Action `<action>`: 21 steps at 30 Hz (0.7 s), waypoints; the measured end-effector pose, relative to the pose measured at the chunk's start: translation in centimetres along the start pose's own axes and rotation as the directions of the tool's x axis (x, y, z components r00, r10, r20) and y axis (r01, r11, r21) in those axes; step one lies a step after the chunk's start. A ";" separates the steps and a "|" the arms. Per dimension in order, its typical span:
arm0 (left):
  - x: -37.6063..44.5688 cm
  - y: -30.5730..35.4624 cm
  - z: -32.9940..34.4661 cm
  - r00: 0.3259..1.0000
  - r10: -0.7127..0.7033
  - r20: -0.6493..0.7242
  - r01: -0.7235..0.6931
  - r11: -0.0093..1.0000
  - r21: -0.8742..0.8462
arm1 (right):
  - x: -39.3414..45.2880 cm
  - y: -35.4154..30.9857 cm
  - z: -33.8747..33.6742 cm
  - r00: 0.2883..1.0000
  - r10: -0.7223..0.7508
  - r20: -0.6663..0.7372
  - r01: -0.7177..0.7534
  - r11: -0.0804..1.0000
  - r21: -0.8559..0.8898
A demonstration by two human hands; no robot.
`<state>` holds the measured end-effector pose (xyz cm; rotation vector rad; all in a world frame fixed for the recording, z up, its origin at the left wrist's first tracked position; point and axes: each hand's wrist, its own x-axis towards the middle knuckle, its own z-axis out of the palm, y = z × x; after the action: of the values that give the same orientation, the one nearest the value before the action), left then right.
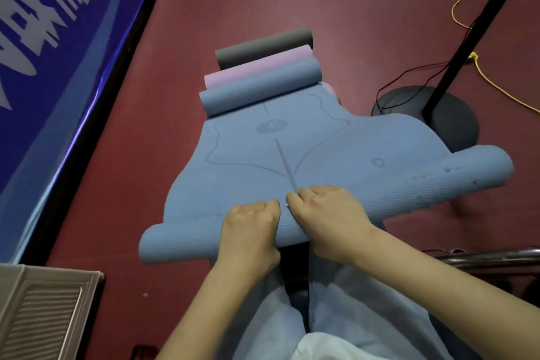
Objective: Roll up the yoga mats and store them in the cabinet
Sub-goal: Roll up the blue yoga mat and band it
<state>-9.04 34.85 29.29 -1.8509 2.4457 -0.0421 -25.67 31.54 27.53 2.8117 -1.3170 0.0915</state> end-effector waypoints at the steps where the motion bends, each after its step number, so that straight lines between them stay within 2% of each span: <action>1: -0.2 0.1 0.1 1.000 0.012 0.001 -0.012 1.000 0.022 | -0.3 -0.2 -0.1 1.000 -0.004 -0.011 0.004 1.000 0.017; 4: -1.7 0.1 0.6 0.998 0.038 -0.053 -0.039 0.999 -0.003 | -1.3 -0.9 -0.2 0.997 -0.036 -0.062 0.040 0.997 0.072; 6: -2.8 0.2 1.0 0.996 0.057 -0.069 -0.059 0.998 -0.030 | -2.1 -1.6 0.0 0.999 -0.040 -0.029 0.042 0.995 0.087; 10: -2.3 -0.3 1.5 0.999 0.051 -0.012 -0.051 0.999 -0.018 | -1.7 -1.8 -0.6 0.995 -0.051 0.084 0.046 0.997 0.069; 14: -0.7 -1.0 0.8 0.998 -0.017 0.067 0.026 0.991 -0.128 | 1.5 0.0 -2.9 0.935 -0.103 0.338 0.061 0.989 0.132; 19: -0.2 -1.2 0.2 0.999 0.005 0.052 0.003 0.988 -0.157 | 2.8 0.6 -3.5 0.879 -0.126 0.460 0.048 0.983 0.179; 21: -0.3 -1.2 0.3 1.000 0.000 0.010 0.001 0.994 -0.111 | 3.0 0.9 -3.7 0.875 -0.132 0.465 0.047 0.981 0.190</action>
<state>-7.75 34.87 29.05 -1.8900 2.4888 0.1053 -24.59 28.82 31.42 3.1712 -1.2969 -0.5550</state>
